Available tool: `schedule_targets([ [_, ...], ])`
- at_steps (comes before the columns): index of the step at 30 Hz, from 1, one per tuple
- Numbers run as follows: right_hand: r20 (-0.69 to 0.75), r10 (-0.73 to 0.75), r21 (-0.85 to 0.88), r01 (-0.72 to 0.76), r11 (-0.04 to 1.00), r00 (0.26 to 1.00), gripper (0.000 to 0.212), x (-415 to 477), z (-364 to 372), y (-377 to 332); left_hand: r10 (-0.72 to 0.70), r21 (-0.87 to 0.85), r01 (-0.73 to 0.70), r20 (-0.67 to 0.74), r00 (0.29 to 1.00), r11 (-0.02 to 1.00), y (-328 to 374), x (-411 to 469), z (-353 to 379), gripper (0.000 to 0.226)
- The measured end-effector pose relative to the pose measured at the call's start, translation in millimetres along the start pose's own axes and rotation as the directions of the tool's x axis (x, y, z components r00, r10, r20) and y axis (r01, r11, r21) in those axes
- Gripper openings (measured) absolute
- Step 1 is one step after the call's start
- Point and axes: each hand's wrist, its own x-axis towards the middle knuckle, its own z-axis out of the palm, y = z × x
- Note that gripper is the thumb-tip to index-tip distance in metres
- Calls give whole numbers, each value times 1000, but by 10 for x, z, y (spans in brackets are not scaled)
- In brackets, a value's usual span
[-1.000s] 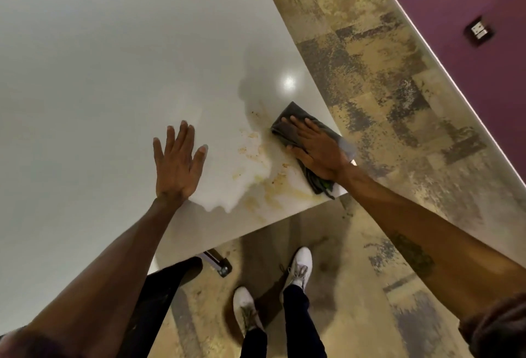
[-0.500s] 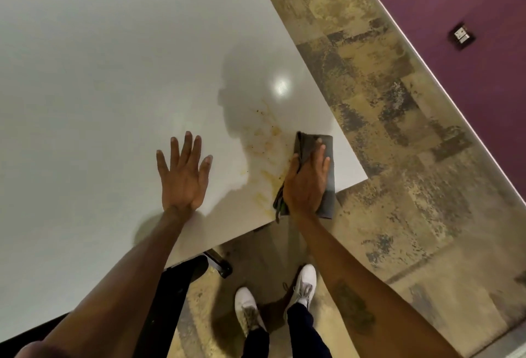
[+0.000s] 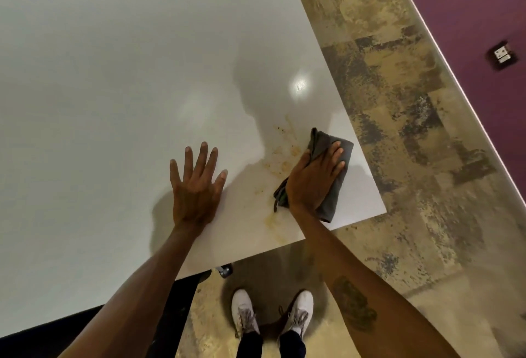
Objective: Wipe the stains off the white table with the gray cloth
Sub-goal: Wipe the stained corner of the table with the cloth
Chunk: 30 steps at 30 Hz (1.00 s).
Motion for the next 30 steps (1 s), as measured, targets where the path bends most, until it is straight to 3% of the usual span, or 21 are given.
schedule_targets([
  [5, 49, -150, -10, 150, 989, 987, 61, 219, 73, -98, -34, -42, 37, 61, 998, 998, -17, 6, 0, 62],
  [10, 22, -270, 92, 267, 959, 963, 62, 520, 160, -268, -51, -15, 53, 78, 996, 999, 9, 37, -10, 62],
  [13, 88, -363, 82, 357, 931, 927, 62, 715, 268, -348, -54, -25, 56, 82, 995, 998, 18, 38, -34, 62],
  [20, 175, -404, 228, 362, 904, 898, 64, 1080, 418, -608, -60, -51, 66, 100, 993, 997, 36, 53, -80, 64],
  [30, 430, -584, 334, 480, 811, 688, 65, 1445, 489, -808, -47, -35, 49, 44, 998, 998, -30, 28, -12, 57],
])
